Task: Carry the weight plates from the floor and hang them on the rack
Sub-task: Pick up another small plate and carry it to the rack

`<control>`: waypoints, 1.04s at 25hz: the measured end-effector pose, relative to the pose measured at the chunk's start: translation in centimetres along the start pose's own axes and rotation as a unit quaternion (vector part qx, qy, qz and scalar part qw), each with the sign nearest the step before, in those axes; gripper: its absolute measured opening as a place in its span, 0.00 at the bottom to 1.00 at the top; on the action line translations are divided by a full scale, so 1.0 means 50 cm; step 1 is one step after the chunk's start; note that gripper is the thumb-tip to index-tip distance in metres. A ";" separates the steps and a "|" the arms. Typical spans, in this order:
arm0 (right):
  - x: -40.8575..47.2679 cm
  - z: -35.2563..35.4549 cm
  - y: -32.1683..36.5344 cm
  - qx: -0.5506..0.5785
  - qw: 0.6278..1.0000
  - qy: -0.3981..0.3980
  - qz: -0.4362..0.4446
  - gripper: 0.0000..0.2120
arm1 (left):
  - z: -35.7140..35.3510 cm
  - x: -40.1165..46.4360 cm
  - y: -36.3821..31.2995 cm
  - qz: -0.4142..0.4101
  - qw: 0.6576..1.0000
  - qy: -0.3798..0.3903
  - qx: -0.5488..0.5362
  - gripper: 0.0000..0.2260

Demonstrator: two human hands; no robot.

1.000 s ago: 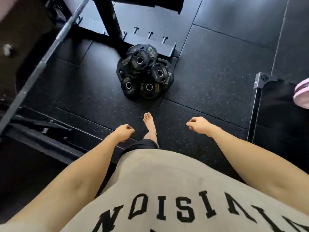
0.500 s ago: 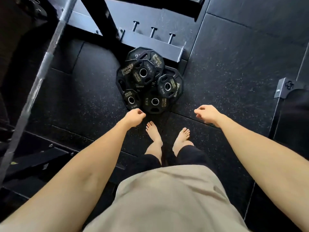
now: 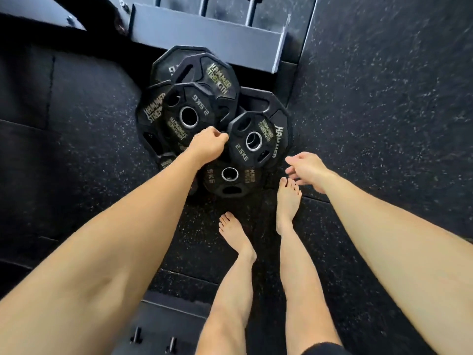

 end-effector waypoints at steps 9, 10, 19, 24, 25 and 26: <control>0.343 -0.162 -0.087 0.095 0.984 0.078 -0.126 0.18 | -0.169 0.314 -0.029 0.076 0.994 -0.079 0.021 0.30; 0.358 -0.180 -0.089 0.126 0.979 0.087 -0.134 0.18 | -0.177 0.320 -0.028 0.083 0.991 -0.103 0.011 0.31; 0.344 -0.161 -0.081 0.251 0.964 0.016 -0.088 0.13 | -0.175 0.274 0.000 0.049 0.995 -0.088 -0.011 0.15; 0.169 -0.055 -0.009 0.201 0.979 -0.035 0.017 0.12 | -0.094 0.146 -0.007 0.003 0.980 -0.021 -0.198 0.08; 0.120 -0.035 0.013 0.203 0.978 -0.045 0.035 0.13 | -0.065 0.102 -0.019 0.000 0.968 -0.001 -0.251 0.08; 0.069 -0.017 0.037 0.206 0.976 -0.048 0.050 0.14 | -0.036 0.052 -0.032 -0.002 0.954 0.020 -0.300 0.08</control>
Point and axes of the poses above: each hand's wrist, its own x-axis towards the middle knuckle, its own z-axis out of the back of the hand, y = z × x, the point moved 3 cm from there along x, towards the middle knuckle, and after that the axes turned 2 degrees about z, right-handed, at the moved point
